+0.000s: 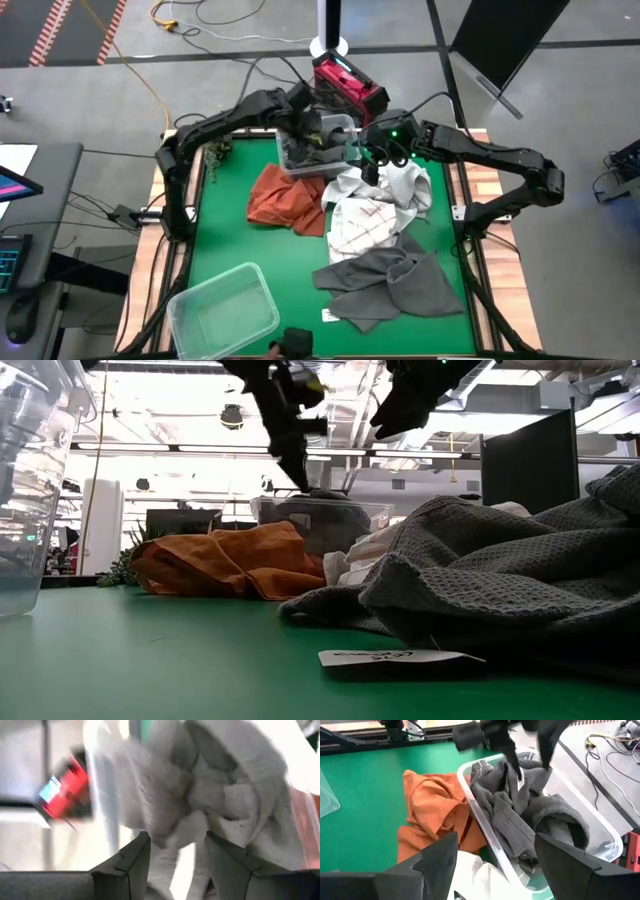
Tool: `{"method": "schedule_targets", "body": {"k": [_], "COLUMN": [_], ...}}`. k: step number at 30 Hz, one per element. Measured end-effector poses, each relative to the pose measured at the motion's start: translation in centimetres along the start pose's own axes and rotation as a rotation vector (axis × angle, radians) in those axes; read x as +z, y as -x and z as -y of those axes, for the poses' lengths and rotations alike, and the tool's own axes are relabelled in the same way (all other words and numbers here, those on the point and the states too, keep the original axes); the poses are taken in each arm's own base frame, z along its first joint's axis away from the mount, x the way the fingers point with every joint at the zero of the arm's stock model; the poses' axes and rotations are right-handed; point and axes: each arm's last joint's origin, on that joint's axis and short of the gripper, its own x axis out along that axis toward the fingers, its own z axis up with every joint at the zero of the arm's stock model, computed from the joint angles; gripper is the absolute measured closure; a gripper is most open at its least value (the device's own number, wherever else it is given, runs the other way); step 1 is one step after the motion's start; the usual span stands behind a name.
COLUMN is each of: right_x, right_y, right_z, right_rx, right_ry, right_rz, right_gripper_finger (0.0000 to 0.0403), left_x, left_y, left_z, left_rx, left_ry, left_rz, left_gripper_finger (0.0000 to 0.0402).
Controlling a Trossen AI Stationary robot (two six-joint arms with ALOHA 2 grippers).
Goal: Sort towels by color in basket
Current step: Put the left gray towel into the top transparent bin
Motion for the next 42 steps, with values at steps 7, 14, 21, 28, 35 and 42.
{"method": "schedule_targets", "body": {"k": [7,14,21,28,35,42], "right_x": [0.0,-0.5,-0.2,0.1,0.1,0.1], "right_y": [0.0,0.4,3.2,6.4,8.1,8.4], "right_z": [0.0,-0.2,-0.2,-0.4,-0.8,-1.0], "right_rx": [0.000,0.008,-0.001,-0.003,0.006,-0.028], "right_ry": [0.005,0.009,-0.006,-0.023,-0.037,-0.035], "right_rz": [0.002,-0.050,-0.004,0.076,0.113,0.113], "right_gripper_finger": [0.0111,0.0111,0.0111,0.0111,0.0111,0.0111], "left_x": [0.6,1.4,1.2,0.6,1.1,1.6], "left_y": [0.4,-3.8,-9.5,-12.2,-8.4,-1.4], "left_z": [-0.5,-0.5,1.1,2.4,1.5,0.1], "left_rx": [0.070,0.045,-0.058,-0.141,-0.053,0.064], "left_ry": [-0.566,-0.774,-0.870,-0.843,-0.844,-0.762], "left_rz": [0.050,0.129,0.064,-0.017,-0.015,0.101], "left_gripper_finger": [0.0228,0.0229,0.0240,0.0258,0.0269,0.0269]}}
